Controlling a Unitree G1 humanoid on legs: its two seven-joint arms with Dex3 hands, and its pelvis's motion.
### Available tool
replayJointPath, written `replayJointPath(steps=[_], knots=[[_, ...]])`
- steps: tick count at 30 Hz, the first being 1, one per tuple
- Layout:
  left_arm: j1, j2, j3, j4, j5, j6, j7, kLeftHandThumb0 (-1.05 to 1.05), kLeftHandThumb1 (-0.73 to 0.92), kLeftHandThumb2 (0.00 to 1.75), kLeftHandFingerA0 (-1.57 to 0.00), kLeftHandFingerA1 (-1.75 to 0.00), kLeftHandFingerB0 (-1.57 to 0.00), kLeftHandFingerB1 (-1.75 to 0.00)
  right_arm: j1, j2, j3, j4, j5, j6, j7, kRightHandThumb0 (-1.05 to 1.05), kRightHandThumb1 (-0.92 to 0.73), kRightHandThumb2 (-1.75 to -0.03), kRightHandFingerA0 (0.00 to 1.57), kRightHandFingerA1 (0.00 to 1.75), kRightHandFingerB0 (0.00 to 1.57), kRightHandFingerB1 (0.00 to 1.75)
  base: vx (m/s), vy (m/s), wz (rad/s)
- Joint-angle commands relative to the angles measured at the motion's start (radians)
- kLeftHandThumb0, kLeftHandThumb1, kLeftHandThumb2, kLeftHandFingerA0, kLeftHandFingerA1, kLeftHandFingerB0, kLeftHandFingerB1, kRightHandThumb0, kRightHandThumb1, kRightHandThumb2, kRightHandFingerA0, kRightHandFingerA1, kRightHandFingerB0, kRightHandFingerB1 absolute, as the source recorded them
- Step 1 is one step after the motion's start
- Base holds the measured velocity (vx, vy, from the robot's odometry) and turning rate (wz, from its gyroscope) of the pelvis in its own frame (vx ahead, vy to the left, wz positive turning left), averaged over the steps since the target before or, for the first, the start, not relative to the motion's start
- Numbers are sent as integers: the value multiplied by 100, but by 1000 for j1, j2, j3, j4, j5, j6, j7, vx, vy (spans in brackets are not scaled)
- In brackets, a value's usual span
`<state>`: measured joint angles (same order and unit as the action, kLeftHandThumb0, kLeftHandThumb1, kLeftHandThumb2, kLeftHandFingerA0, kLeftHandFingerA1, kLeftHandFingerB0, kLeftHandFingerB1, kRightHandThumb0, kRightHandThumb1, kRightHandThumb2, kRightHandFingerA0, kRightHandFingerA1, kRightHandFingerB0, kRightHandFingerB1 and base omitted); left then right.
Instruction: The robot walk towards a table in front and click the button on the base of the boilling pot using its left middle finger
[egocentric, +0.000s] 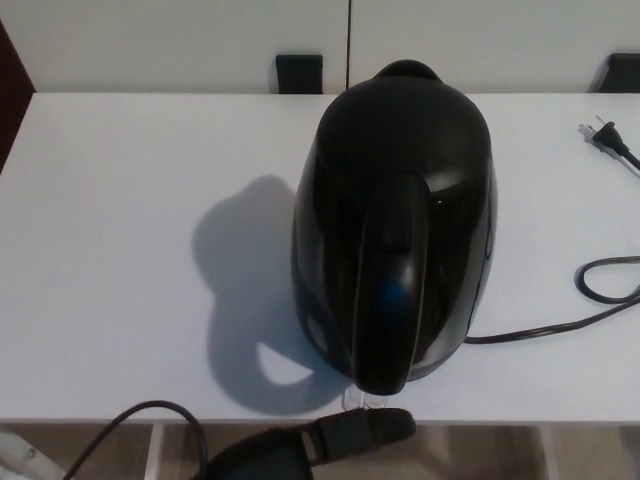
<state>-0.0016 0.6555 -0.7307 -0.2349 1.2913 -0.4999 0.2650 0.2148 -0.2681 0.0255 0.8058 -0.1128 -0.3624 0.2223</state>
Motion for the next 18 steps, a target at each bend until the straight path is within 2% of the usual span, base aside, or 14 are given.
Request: replayJointPath(steps=[1,8,18], knots=[[14,6,7,19,9,-19,14,-84,81,66,-23,-35,-21,-34,4,-16,9,15,-15,-27,-15,-17,-60,-57,66,58,60,44,0,0,0],[19,8,12,18,-6,-15,-31,-84,83,66,-25,-34,-24,-34,7,-13,8,6,-13,-23,-24,-16,-61,-58,72,63,61,45,0,0,0],[17,7,22,22,-17,-18,-53,-83,83,66,-26,-34,-25,-33,9,-3,-7,5,14,-15,-6,-14,-61,-57,69,61,59,45,0,0,0]])
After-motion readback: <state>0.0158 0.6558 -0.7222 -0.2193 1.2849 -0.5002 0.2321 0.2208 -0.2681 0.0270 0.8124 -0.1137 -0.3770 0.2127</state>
